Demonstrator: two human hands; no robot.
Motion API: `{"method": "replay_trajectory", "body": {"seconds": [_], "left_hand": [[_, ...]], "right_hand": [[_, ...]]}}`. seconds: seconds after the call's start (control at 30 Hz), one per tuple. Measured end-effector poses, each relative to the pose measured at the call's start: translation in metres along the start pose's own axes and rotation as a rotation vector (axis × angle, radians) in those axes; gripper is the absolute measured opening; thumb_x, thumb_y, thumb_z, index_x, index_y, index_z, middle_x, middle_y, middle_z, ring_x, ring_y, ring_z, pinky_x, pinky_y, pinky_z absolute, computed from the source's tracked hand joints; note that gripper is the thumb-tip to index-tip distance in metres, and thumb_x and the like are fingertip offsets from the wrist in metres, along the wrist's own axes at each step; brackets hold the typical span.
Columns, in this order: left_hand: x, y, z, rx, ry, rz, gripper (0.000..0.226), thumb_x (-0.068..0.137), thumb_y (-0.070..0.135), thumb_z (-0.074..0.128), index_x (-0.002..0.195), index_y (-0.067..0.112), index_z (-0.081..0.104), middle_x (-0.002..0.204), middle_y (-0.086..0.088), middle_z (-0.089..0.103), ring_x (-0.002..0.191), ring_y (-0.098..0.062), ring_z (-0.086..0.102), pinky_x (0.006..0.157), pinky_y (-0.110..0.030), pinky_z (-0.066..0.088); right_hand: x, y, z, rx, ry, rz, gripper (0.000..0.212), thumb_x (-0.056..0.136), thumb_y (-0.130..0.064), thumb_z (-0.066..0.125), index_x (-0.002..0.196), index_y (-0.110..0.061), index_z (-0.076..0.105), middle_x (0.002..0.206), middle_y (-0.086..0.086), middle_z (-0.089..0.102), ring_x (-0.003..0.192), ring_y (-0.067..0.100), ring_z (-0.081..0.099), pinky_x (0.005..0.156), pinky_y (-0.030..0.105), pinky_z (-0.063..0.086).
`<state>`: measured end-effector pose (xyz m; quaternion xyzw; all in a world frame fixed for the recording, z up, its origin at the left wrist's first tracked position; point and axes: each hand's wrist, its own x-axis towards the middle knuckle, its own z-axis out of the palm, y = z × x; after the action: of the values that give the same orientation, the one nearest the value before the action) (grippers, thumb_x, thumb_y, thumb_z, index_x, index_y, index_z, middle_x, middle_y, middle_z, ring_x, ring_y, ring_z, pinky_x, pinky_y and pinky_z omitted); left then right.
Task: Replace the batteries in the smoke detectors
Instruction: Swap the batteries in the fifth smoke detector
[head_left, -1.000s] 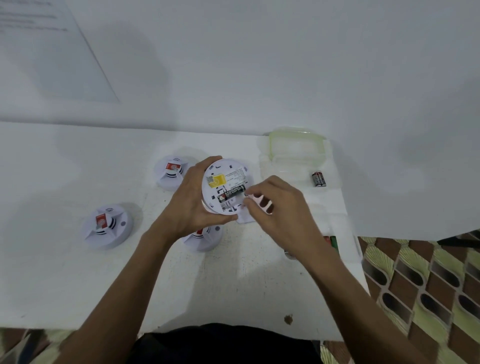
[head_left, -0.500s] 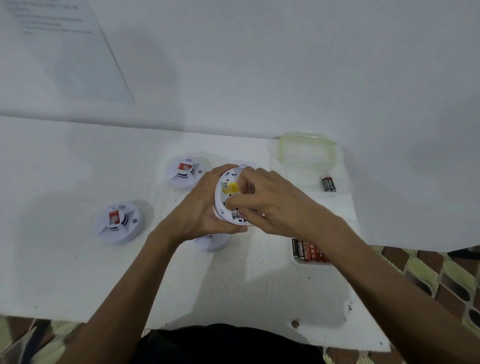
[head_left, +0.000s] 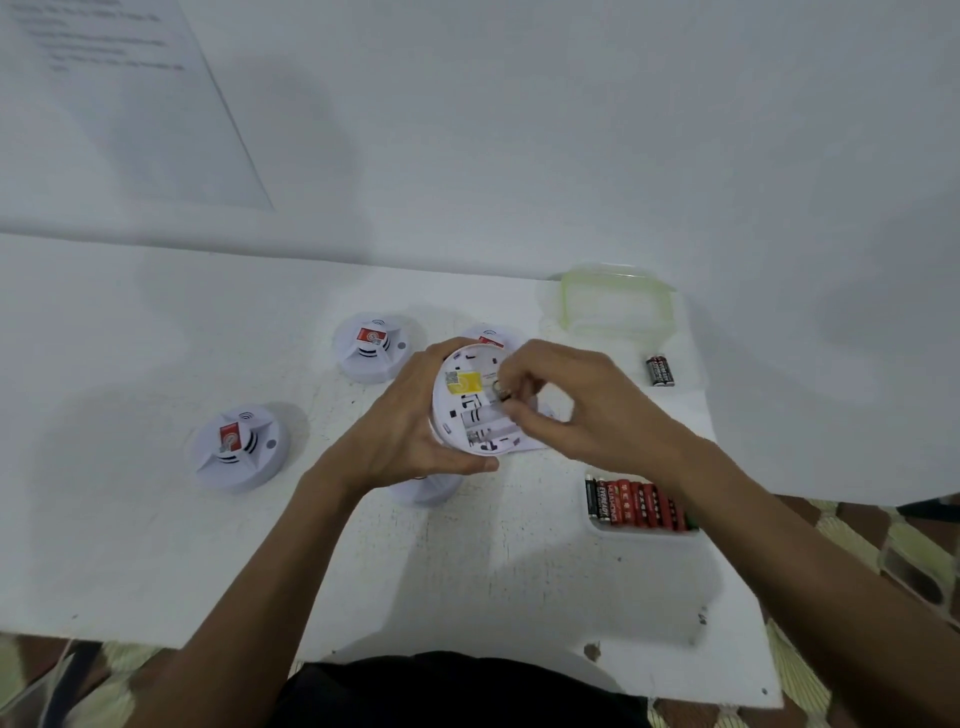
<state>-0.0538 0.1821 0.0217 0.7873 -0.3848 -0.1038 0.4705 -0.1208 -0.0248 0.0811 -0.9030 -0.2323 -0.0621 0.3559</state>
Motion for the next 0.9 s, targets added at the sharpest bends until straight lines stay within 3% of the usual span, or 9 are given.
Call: {"method": "replay_trajectory", "body": {"seconds": [0.13, 0.27, 0.37, 0.5, 0.63, 0.9], "left_hand": [[-0.003, -0.009, -0.003, 0.060, 0.005, -0.074, 0.100, 0.055, 0.060, 0.077, 0.137, 0.040, 0.024, 0.135, 0.026, 0.035, 0.124, 0.000, 0.039, 0.100, -0.013, 0.033], [-0.003, -0.014, -0.003, 0.070, 0.018, -0.087, 0.099, 0.054, 0.059, 0.079, 0.136, 0.041, 0.025, 0.135, 0.023, 0.037, 0.124, -0.003, 0.040, 0.101, -0.021, 0.035], [-0.002, -0.017, -0.001, 0.060, 0.016, -0.087, 0.100, 0.055, 0.057, 0.080, 0.137, 0.038, 0.027, 0.135, 0.021, 0.039, 0.124, -0.006, 0.041, 0.102, -0.024, 0.037], [-0.002, -0.020, 0.001, 0.052, 0.005, -0.096, 0.103, 0.055, 0.059, 0.080, 0.140, 0.033, 0.027, 0.136, 0.018, 0.040, 0.124, -0.007, 0.041, 0.101, -0.024, 0.037], [-0.002, -0.021, 0.000, 0.045, 0.008, -0.101, 0.102, 0.054, 0.060, 0.079, 0.139, 0.036, 0.027, 0.136, 0.020, 0.039, 0.125, -0.004, 0.040, 0.102, -0.023, 0.035], [-0.003, -0.022, -0.002, 0.053, 0.025, -0.115, 0.099, 0.053, 0.065, 0.077, 0.135, 0.044, 0.026, 0.136, 0.020, 0.039, 0.125, -0.004, 0.040, 0.102, -0.024, 0.035]], "right_hand": [[-0.030, 0.010, -0.021, 0.081, 0.077, 0.241, 0.014, 0.088, -0.007, 0.068, 0.098, -0.015, 0.062, 0.086, -0.008, 0.068, 0.079, 0.010, 0.066, 0.076, 0.019, 0.054], [-0.073, 0.038, -0.041, -0.116, -0.062, 0.601, 0.014, 0.085, -0.019, 0.072, 0.087, -0.029, 0.063, 0.077, -0.009, 0.069, 0.071, 0.005, 0.065, 0.069, 0.020, 0.055], [-0.100, 0.062, -0.038, -0.357, -0.212, 0.747, 0.007, 0.088, -0.026, 0.069, 0.090, -0.025, 0.062, 0.083, -0.006, 0.071, 0.069, 0.005, 0.063, 0.067, 0.025, 0.054], [-0.118, 0.078, -0.024, -0.628, -0.333, 0.820, 0.012, 0.094, -0.030, 0.057, 0.101, -0.022, 0.060, 0.091, 0.001, 0.065, 0.079, 0.018, 0.062, 0.069, 0.028, 0.049], [-0.125, 0.081, -0.013, -0.829, -0.473, 0.773, 0.017, 0.098, -0.032, 0.048, 0.106, -0.020, 0.057, 0.096, 0.002, 0.061, 0.082, 0.020, 0.063, 0.069, 0.029, 0.049], [-0.129, 0.087, -0.013, -0.763, -0.434, 0.776, 0.025, 0.097, -0.038, 0.050, 0.115, -0.025, 0.061, 0.106, 0.003, 0.066, 0.091, 0.021, 0.065, 0.072, 0.028, 0.048]]}}
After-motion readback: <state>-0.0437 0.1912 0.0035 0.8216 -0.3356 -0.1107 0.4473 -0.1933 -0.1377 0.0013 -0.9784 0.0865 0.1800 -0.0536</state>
